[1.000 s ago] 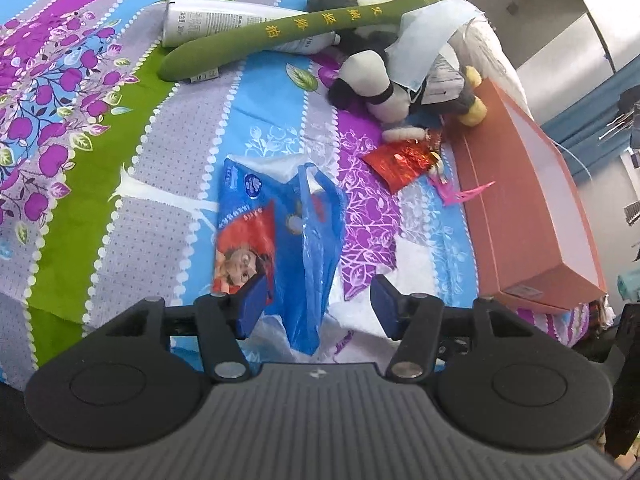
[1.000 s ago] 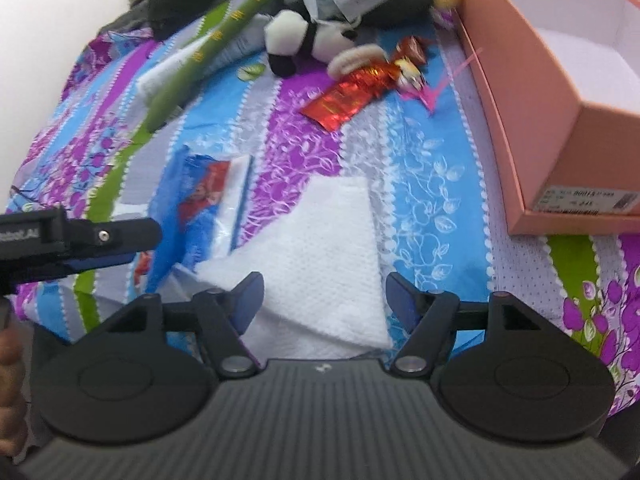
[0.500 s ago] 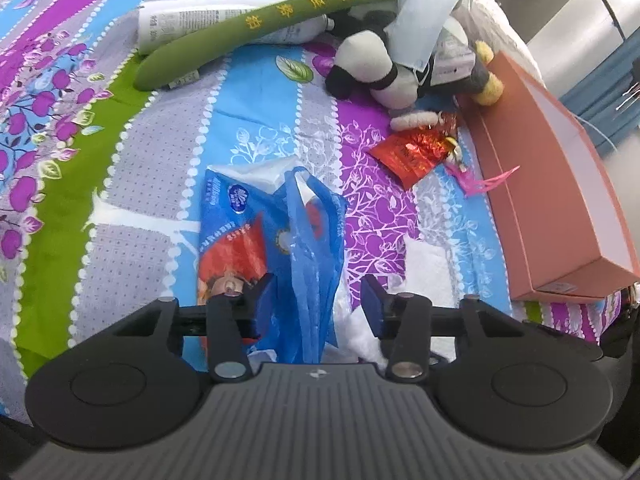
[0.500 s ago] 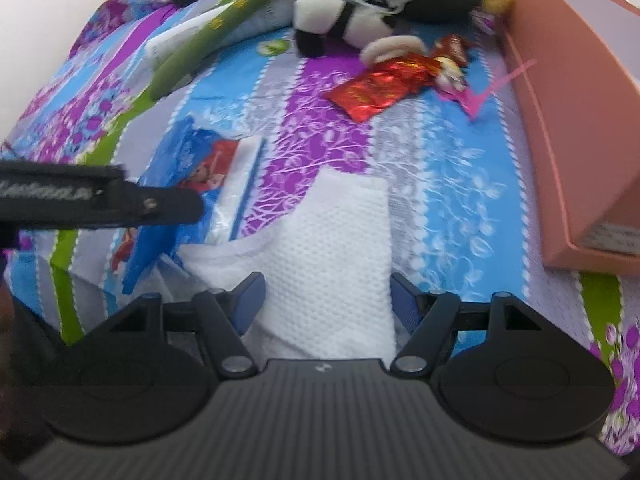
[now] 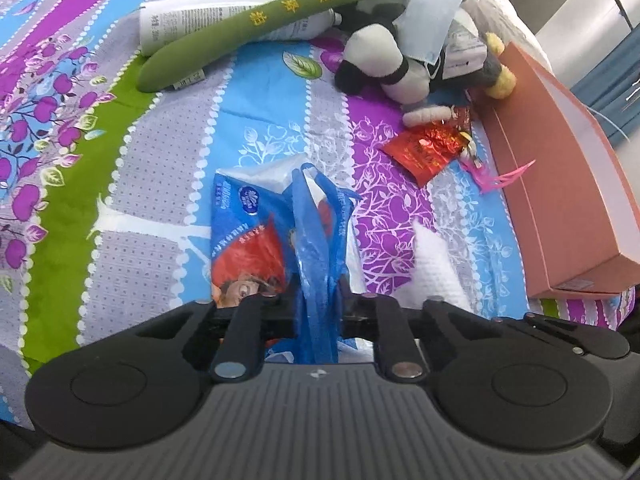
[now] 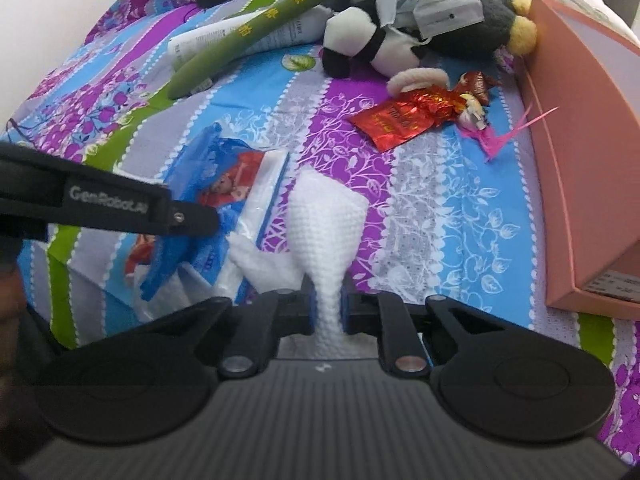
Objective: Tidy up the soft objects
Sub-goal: 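Lift the blue pack with left gripper while right carries the cloth over the pink box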
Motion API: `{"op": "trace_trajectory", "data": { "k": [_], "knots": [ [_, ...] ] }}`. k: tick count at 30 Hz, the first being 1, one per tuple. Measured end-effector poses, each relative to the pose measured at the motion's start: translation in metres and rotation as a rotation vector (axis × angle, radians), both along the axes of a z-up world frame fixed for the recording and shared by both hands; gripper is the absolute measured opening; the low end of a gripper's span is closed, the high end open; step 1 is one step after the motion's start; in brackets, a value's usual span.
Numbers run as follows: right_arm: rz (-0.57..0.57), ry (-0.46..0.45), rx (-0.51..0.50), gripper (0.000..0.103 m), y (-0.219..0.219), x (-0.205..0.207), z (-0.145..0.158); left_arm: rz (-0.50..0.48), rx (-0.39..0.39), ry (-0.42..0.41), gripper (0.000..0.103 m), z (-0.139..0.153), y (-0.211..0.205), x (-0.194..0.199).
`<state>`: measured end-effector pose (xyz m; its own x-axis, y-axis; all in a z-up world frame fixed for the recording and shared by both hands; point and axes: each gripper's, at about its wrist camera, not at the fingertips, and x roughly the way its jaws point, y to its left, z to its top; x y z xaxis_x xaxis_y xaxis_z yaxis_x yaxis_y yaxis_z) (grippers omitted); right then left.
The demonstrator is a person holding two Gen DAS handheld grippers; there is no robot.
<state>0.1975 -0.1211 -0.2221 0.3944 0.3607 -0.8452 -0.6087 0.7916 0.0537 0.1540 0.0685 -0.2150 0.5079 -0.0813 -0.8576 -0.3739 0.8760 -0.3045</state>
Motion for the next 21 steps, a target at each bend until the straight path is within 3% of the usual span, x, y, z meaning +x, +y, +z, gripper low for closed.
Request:
{"op": "trace_trajectory", "data": {
  "k": [9, 21],
  "knots": [
    [-0.082, -0.025, 0.033, 0.015, -0.022, -0.001, 0.021, 0.015, 0.000, -0.061, 0.009, 0.021, -0.005, -0.018],
    [-0.084, -0.090, 0.121, 0.015, -0.033, -0.015, 0.071, -0.028, 0.024, -0.162, 0.009, 0.075, -0.019, -0.031]
  ]
}}
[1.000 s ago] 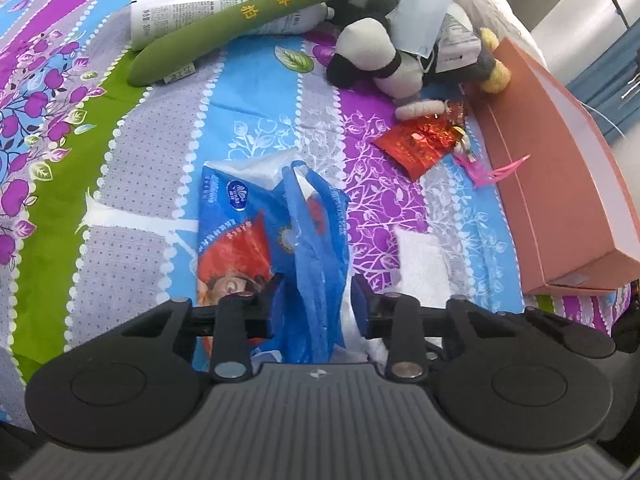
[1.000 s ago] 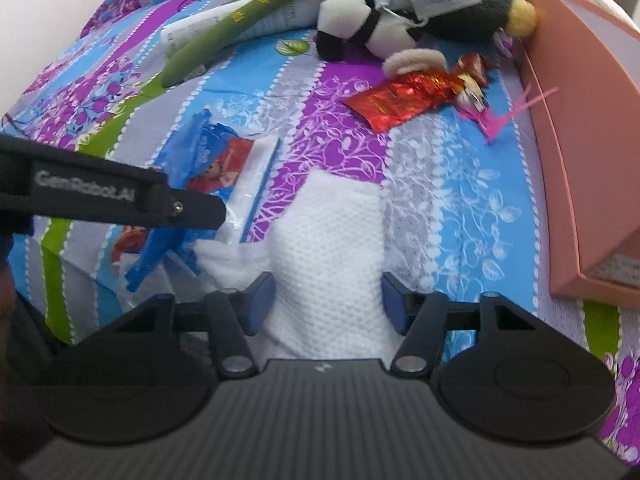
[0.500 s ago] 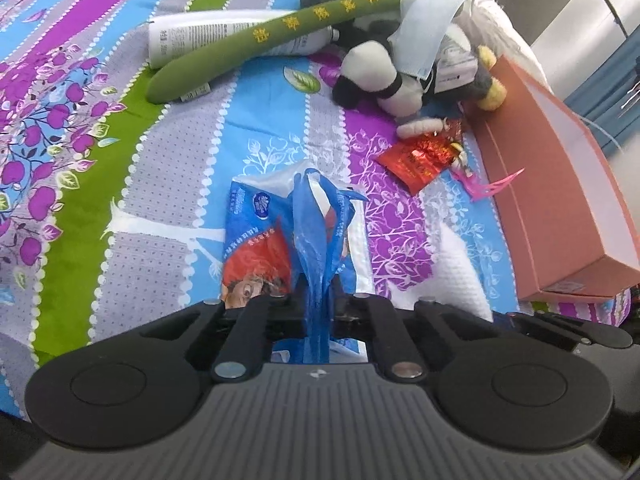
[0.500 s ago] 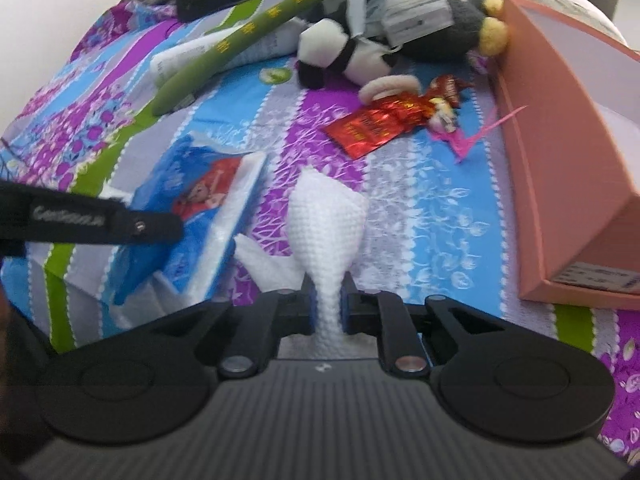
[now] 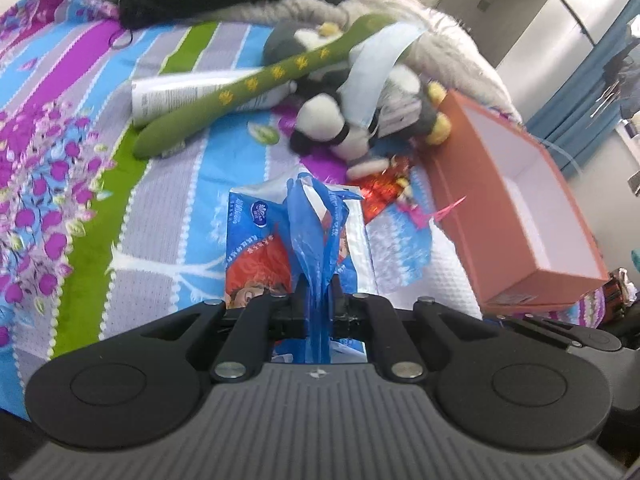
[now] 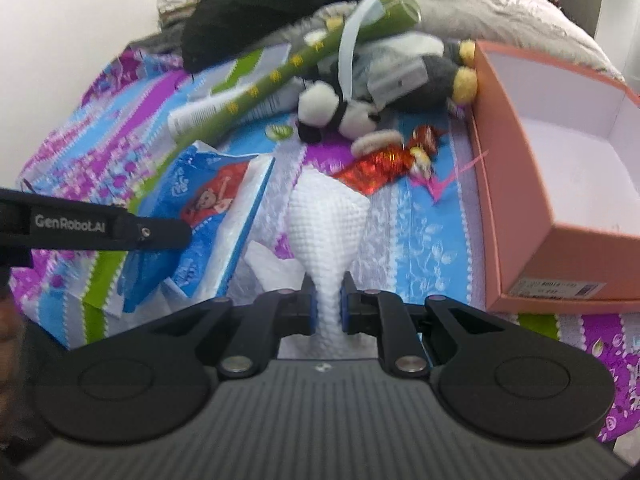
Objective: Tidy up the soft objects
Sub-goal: 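Lift the blue pack with left gripper while right carries the cloth over the pink box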
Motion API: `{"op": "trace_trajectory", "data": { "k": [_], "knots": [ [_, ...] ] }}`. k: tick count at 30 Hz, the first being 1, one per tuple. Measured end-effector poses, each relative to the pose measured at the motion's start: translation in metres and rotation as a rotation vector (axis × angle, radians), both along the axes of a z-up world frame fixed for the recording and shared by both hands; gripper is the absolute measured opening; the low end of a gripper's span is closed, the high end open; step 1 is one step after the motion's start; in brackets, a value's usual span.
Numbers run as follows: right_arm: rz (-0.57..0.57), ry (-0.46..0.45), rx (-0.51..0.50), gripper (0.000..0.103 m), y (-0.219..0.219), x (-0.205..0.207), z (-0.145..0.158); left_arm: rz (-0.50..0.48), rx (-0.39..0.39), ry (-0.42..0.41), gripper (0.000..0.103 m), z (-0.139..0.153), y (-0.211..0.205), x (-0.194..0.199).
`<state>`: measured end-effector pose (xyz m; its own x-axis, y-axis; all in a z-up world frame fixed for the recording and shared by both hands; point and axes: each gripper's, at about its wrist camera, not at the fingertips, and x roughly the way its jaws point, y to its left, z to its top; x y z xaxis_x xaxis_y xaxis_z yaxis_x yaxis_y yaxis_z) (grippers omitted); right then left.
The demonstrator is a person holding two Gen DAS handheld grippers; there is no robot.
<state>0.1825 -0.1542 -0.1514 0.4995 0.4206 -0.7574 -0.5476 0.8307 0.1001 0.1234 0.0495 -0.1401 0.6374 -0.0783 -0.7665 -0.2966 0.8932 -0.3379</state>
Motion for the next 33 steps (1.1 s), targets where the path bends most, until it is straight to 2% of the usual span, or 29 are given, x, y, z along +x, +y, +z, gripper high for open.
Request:
{"op": "trace_trajectory", "data": {
  "k": [9, 19, 23, 28, 33],
  "knots": [
    [-0.041, -0.085, 0.091, 0.015, -0.012, 0.018, 0.057, -0.038, 0.039, -0.096, 0.009, 0.057, -0.002, 0.018],
    [-0.115, -0.261, 0.159, 0.015, -0.039, 0.056, 0.127, -0.138, 0.069, -0.244, 0.009, 0.136, -0.033, 0.073],
    [-0.160, -0.328, 0.176, 0.015, -0.060, 0.071, 0.152, -0.189, 0.058, -0.283, 0.009, 0.161, -0.052, 0.100],
    [-0.226, -0.382, 0.165, 0.015, -0.092, 0.090, 0.170, -0.263, 0.041, -0.313, 0.009, 0.184, -0.082, 0.134],
    [-0.317, -0.335, 0.152, 0.015, -0.132, 0.116, 0.164, -0.346, 0.025, -0.301, 0.009, 0.184, -0.122, 0.166]
  ]
}}
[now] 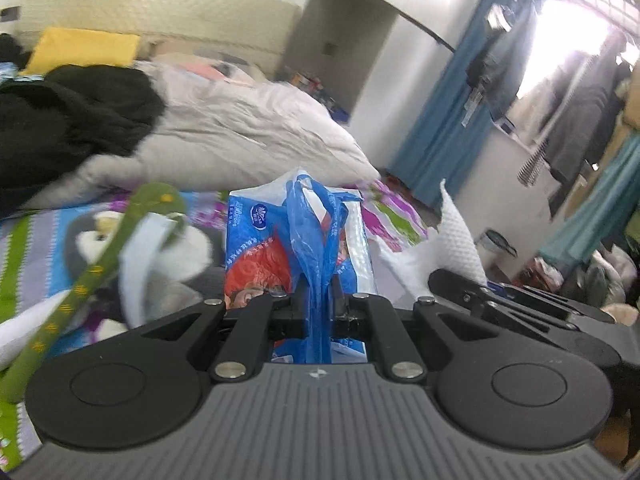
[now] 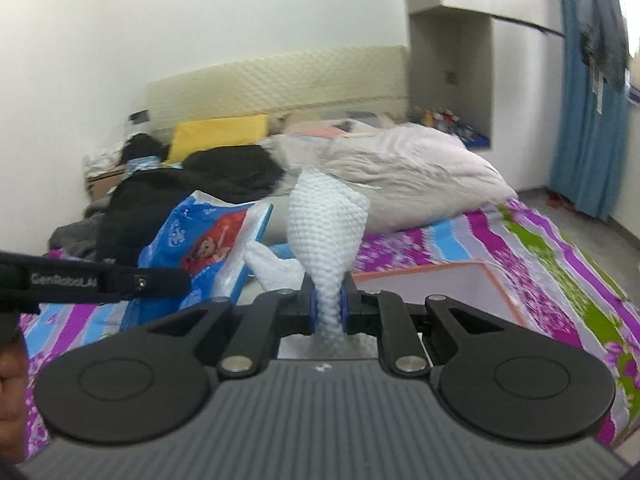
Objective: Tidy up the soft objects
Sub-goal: 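Lift the blue pack with left gripper while right carries the cloth over the pink box, then open left gripper dropping the blue pack while right releases the cloth into the box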
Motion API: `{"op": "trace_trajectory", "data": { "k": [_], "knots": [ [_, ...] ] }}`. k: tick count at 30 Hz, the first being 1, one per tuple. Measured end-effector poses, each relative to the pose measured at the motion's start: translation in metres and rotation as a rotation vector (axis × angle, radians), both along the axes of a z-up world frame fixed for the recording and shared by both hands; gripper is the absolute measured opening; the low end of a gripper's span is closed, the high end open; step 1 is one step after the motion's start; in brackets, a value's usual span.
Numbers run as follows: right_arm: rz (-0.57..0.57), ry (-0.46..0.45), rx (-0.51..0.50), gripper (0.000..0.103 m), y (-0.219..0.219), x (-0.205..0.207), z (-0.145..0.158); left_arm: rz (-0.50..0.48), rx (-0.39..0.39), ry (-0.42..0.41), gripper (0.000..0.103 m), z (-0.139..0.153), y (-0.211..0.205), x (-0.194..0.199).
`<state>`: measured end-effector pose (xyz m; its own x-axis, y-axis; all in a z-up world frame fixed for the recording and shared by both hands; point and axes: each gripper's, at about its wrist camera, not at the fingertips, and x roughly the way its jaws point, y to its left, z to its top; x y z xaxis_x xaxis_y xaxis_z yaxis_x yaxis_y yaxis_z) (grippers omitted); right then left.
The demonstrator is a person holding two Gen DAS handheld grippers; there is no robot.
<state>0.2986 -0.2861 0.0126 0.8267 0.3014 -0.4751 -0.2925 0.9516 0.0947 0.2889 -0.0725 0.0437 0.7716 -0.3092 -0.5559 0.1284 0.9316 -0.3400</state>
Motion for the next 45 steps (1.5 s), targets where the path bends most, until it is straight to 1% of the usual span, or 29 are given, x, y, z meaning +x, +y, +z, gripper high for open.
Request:
{"op": "trace_trajectory", "data": {
  "k": [3, 6, 9, 12, 17, 22, 27, 30, 32, 35, 37, 38, 39, 40, 41, 45],
  "knots": [
    [-0.045, 0.065, -0.003, 0.016, -0.022, 0.015, -0.012, -0.055, 0.013, 0.036, 0.009, -0.014, -0.027, 0.024],
    [-0.084, 0.128, -0.033, 0.016, -0.039, 0.027, -0.026, -0.091, 0.002, 0.077, 0.009, -0.030, -0.048, 0.046],
    [-0.115, 0.189, -0.040, 0.016, -0.058, 0.038, -0.043, -0.135, -0.010, 0.116, 0.009, -0.046, -0.071, 0.065],
    [-0.144, 0.229, -0.046, 0.016, -0.072, 0.047, -0.059, -0.169, 0.023, 0.157, 0.009, -0.064, -0.096, 0.086],
    [-0.178, 0.296, -0.027, 0.016, -0.093, 0.061, -0.090, -0.212, 0.063, 0.237, 0.009, -0.099, -0.124, 0.113],
    [-0.193, 0.342, -0.034, 0.017, -0.104, 0.078, -0.119, -0.220, 0.091, 0.318, 0.009, -0.139, -0.142, 0.144],
    [-0.196, 0.412, 0.009, 0.017, -0.114, 0.091, -0.147, -0.222, 0.124, 0.365, 0.009, -0.172, -0.153, 0.162],
    [-0.186, 0.424, -0.012, 0.017, -0.111, 0.095, -0.161, -0.219, 0.135, 0.393, 0.009, -0.186, -0.153, 0.167],
    [-0.182, 0.439, -0.006, 0.017, -0.111, 0.098, -0.168, -0.217, 0.143, 0.410, 0.009, -0.195, -0.154, 0.173],
    [-0.182, 0.444, -0.010, 0.017, -0.110, 0.101, -0.174, -0.238, 0.152, 0.425, 0.010, -0.201, -0.156, 0.174],
    [-0.182, 0.444, -0.020, 0.021, -0.109, 0.101, -0.175, -0.234, 0.157, 0.421, 0.011, -0.202, -0.157, 0.173],
    [-0.185, 0.445, -0.027, 0.028, -0.108, 0.101, -0.175, -0.229, 0.165, 0.421, 0.014, -0.202, -0.157, 0.173],
    [-0.185, 0.447, -0.031, 0.041, -0.108, 0.100, -0.174, -0.222, 0.173, 0.423, 0.025, -0.201, -0.157, 0.172],
    [-0.186, 0.446, -0.032, 0.047, -0.108, 0.099, -0.173, -0.215, 0.178, 0.424, 0.041, -0.200, -0.156, 0.171],
    [-0.184, 0.439, -0.029, 0.055, -0.108, 0.097, -0.170, -0.210, 0.176, 0.414, 0.045, -0.198, -0.153, 0.170],
    [-0.182, 0.410, -0.025, 0.054, -0.106, 0.087, -0.156, -0.204, 0.157, 0.375, 0.045, -0.179, -0.144, 0.158]
  ]
}}
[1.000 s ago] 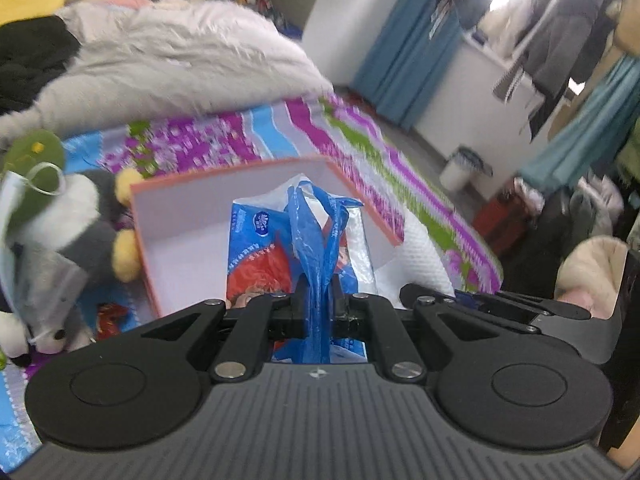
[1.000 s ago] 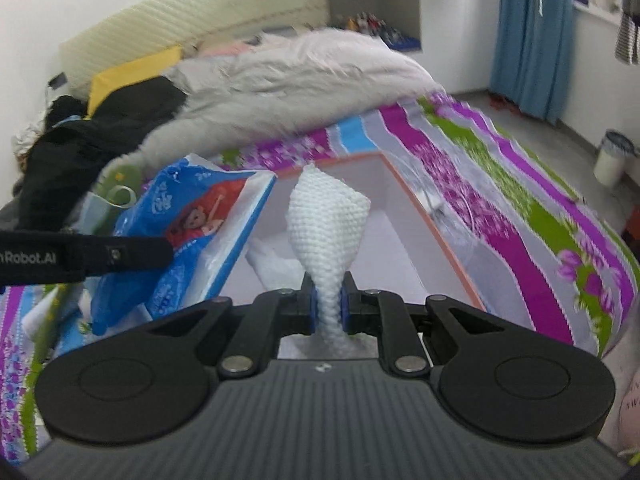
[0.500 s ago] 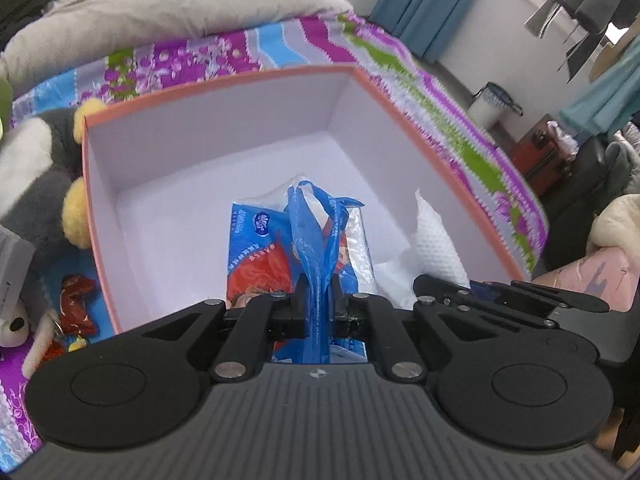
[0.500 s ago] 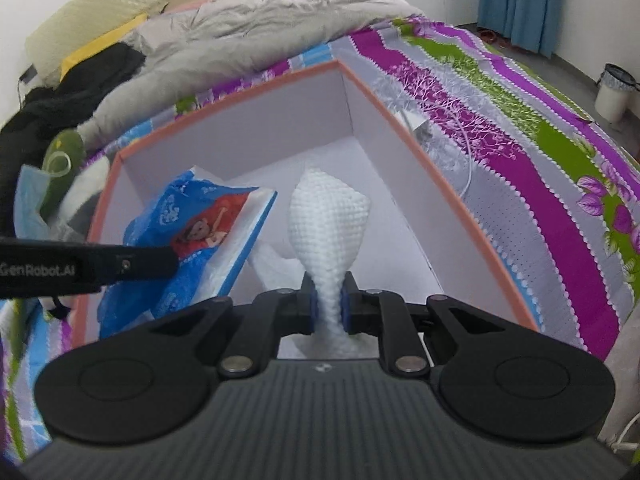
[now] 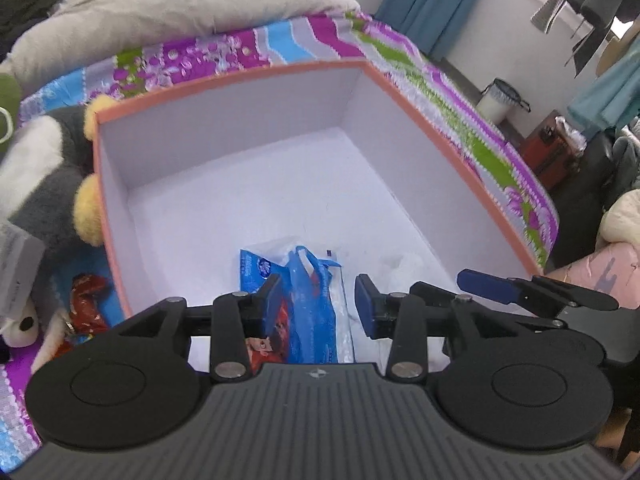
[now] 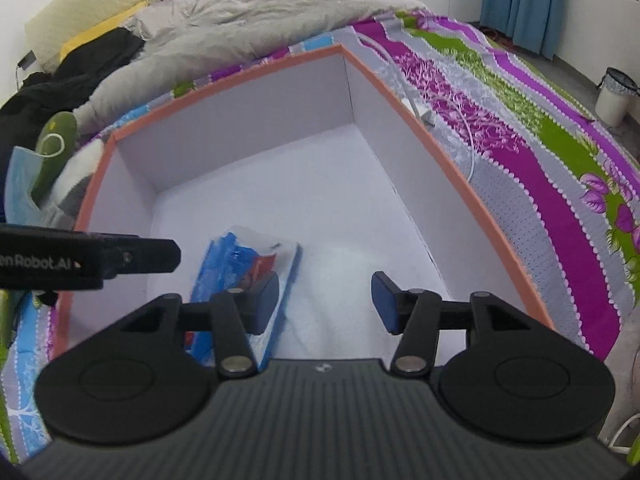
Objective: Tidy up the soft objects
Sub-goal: 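Open left gripper dropping the blue pack while right releases the cloth into the box, then withdraw both open grippers from the box back toward the pile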
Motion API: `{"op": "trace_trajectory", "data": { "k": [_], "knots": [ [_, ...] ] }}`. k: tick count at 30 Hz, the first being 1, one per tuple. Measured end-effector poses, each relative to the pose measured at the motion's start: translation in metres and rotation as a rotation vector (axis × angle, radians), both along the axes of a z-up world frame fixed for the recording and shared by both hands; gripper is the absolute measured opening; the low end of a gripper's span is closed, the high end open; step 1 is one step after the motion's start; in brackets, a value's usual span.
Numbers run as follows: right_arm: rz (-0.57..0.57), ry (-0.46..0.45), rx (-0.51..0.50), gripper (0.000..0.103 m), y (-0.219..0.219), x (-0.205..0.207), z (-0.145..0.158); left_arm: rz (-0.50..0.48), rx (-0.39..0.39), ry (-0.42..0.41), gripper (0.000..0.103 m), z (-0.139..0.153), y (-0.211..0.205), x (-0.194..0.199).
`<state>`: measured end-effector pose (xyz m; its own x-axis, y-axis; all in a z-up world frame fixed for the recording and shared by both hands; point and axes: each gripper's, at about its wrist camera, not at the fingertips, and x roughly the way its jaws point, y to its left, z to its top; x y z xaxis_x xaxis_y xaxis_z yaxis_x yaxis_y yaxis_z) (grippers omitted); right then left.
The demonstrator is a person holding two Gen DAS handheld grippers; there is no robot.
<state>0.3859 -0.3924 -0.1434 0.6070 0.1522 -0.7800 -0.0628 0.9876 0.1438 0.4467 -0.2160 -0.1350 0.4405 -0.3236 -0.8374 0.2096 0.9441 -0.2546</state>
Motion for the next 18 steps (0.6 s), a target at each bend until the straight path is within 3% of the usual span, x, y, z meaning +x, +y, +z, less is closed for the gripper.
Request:
{"op": "trace_trajectory", "data": {
  "k": [18],
  "knots": [
    [0.078, -0.273, 0.034, 0.054, 0.048, -0.094, 0.107, 0.064, -0.035, -0.298, 0.045, 0.135, 0.072, -0.127]
  ]
}}
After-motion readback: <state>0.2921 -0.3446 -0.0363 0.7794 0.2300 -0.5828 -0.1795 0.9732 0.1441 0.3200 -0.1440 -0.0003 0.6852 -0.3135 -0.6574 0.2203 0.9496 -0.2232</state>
